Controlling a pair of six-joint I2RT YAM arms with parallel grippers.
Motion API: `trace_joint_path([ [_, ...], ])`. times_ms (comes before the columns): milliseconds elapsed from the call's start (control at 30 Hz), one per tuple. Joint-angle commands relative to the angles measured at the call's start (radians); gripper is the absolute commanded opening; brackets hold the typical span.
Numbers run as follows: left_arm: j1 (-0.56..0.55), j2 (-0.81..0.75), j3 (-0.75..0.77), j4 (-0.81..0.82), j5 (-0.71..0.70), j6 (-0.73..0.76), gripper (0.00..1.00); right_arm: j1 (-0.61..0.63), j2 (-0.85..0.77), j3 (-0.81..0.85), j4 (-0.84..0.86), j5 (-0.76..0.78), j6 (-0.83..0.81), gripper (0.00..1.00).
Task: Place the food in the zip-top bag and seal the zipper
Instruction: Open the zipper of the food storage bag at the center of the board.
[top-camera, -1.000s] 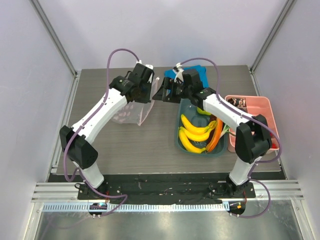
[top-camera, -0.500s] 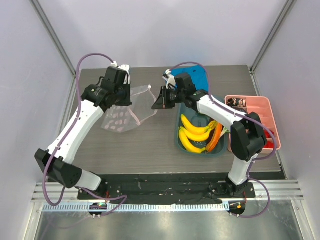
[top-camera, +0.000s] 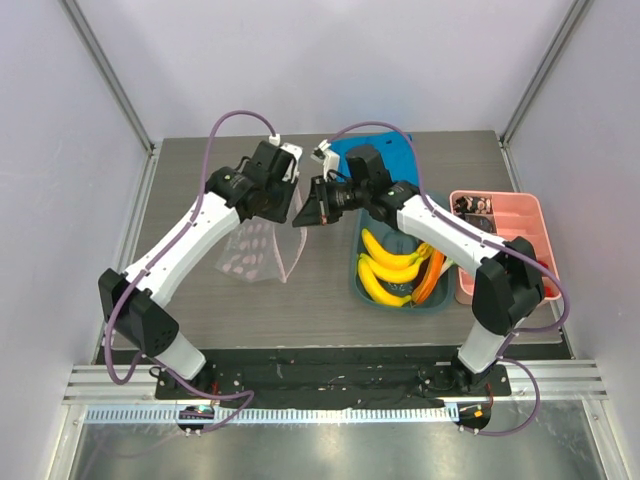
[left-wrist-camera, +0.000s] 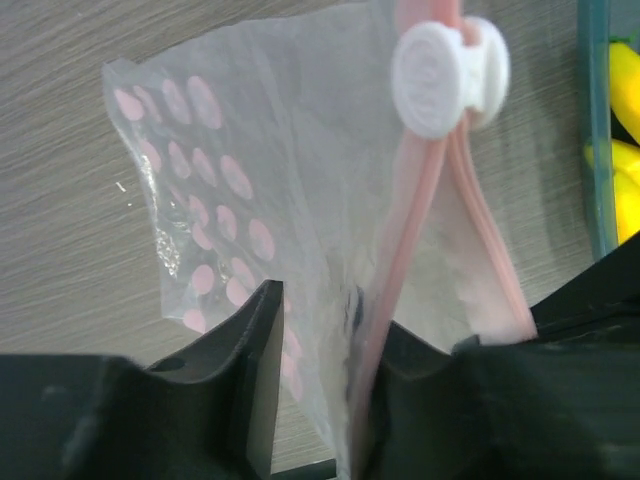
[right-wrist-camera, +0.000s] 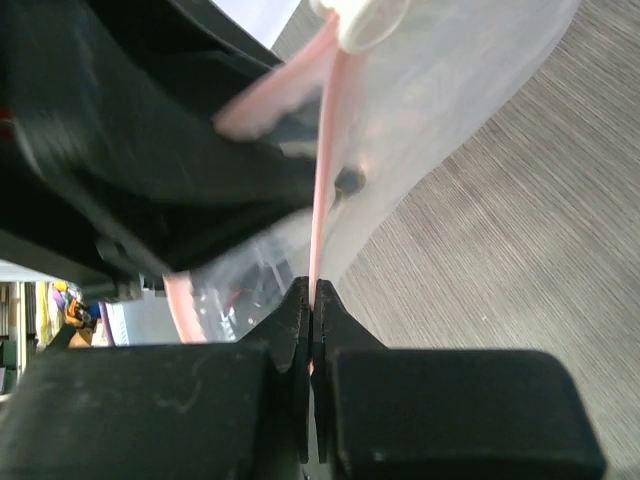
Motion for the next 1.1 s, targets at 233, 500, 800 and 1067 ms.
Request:
trace_joint_path([
  [233, 0.007, -0.050, 0.073, -0.020, -0.027, 0.016, 0.34, -0.028, 0.019, 0.052, -0.098, 0.038, -0.101, 0.01],
  [500, 0.009, -0.033, 0.077, -0.039, -0.017, 0.011, 0.32, -0.032, 0.023, 0.075, -0.106, 0.024, -0.093, 0.01],
  [800, 0.090, -0.073, 0.084, -0.054, 0.091, -0.030, 0.00, -0.103, 0.040, 0.064, -0.112, 0.128, -0.148, 0.01],
  [1067, 0.239, -0.041, 0.028, 0.011, 0.316, -0.153, 0.00, -0.195, 0.092, 0.165, -0.218, 0.057, -0.257, 0.19],
])
